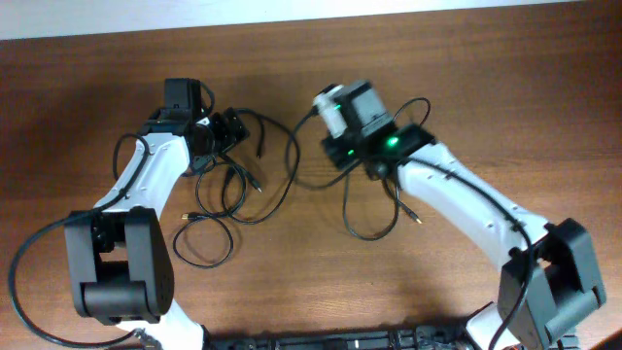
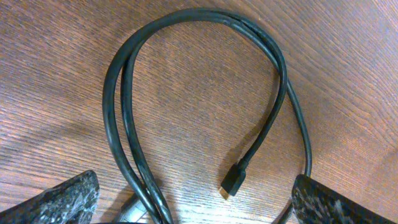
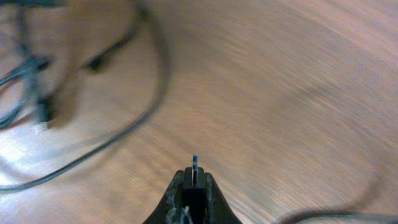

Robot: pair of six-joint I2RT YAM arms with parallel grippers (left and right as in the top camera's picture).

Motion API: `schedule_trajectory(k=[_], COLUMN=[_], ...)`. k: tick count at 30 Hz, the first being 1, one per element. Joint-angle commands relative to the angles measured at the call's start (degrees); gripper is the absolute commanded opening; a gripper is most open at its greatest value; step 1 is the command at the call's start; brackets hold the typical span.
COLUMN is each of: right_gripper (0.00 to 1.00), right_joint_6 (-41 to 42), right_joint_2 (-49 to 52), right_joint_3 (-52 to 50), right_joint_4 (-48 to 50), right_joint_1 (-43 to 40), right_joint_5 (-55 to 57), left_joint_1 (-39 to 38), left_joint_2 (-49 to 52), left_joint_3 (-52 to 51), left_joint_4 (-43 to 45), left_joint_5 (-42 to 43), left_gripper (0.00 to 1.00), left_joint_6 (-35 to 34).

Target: Untangle cables

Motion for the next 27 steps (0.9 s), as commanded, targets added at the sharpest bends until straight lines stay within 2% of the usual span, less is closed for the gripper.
schedule_trajectory(k=[1, 3, 10, 14, 16, 18, 19, 21, 23, 27], right_gripper=[0.04, 0.04, 0.04, 0.05, 0.15, 0.3, 0.47, 0.66, 0.81, 0.84], right_joint_6=[12.13, 16.35, 16.46, 16.44, 16.44, 16.44, 16.44, 16.44, 16.44, 16.41], right_joint_2=[-0.13, -0.13, 2.16, 5.51, 7.37, 9.42, 11.15, 12.87, 13.6, 13.75], right_joint_3=[0.44, 0.39, -0.31, -0.33, -0.33, -0.33, -0.35, -0.35, -0.35, -0.37], right_joint_4=[-0.11, -0.52, -4.74, -8.5, -9.16, -9.16, -9.49, -9.99, -10.08, -12.55], right_joint_1=[-5.31, -8.28, -15.72, -16.63, -16.74, -16.79, -16.76, -16.79, -16.76, -16.68], right_joint_5=[1.05, 1.07, 3.65, 3.74, 3.96, 4.11, 4.09, 4.11, 4.07, 4.04], left_joint_1=[0.04, 0.04, -0.07, -0.02, -0.02, -0.02, -0.02, -0.02, -0.02, -0.02], left_joint_2=[-0.57, -0.57, -0.57, -0.57, -0.57, -0.57, -0.57, -0.57, -0.57, -0.57], left_joint_3=[-0.11, -0.11, -0.11, -0.11, -0.11, -0.11, -0.11, -0.11, -0.11, -0.11], left_joint_4=[0.04, 0.04, 0.04, 0.04, 0.07, 0.04, 0.04, 0.07, 0.04, 0.04], left_joint_5=[0.55, 0.55, 0.57, 0.55, 0.52, 0.52, 0.52, 0.52, 0.52, 0.52], left_gripper=[0.99, 0.99, 0.99, 0.99, 0.99, 0.99, 0.99, 0.99, 0.99, 0.99], left_joint_6=[0.22, 0.22, 0.22, 0.22, 0.22, 0.22, 0.22, 0.22, 0.22, 0.22])
